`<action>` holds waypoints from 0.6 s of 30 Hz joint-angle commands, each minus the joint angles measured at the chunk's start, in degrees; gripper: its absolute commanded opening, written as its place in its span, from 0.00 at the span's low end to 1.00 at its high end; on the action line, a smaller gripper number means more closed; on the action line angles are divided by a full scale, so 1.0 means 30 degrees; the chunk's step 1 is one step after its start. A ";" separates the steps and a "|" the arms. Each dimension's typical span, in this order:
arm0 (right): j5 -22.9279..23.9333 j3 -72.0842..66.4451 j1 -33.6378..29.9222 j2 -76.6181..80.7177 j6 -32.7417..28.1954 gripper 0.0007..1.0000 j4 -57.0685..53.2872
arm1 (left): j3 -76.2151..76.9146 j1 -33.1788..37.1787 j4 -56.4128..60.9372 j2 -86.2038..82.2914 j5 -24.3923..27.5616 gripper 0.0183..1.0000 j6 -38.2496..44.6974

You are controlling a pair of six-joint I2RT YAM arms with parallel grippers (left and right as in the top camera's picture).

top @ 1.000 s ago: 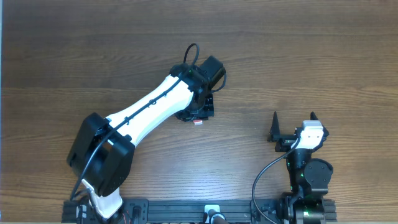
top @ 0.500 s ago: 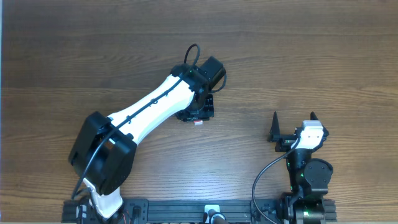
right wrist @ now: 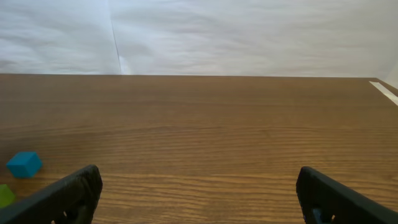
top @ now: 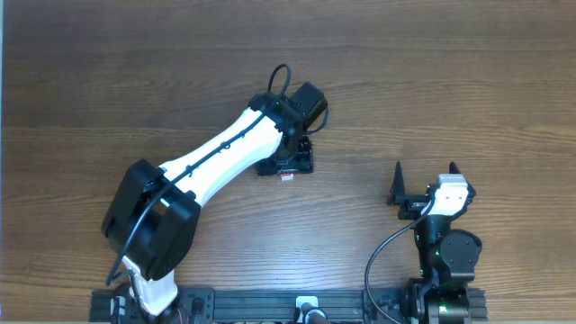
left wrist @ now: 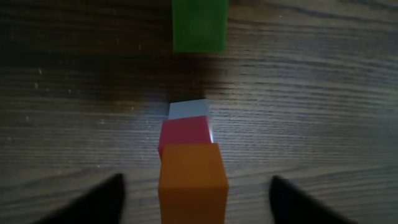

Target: Stack Cubes

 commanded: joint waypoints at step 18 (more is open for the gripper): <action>-0.0219 -0.0138 0.0000 -0.0168 -0.0146 0.99 0.0000 | -0.0481 0.7293 0.3118 -0.7694 -0.1938 1.00 0.1749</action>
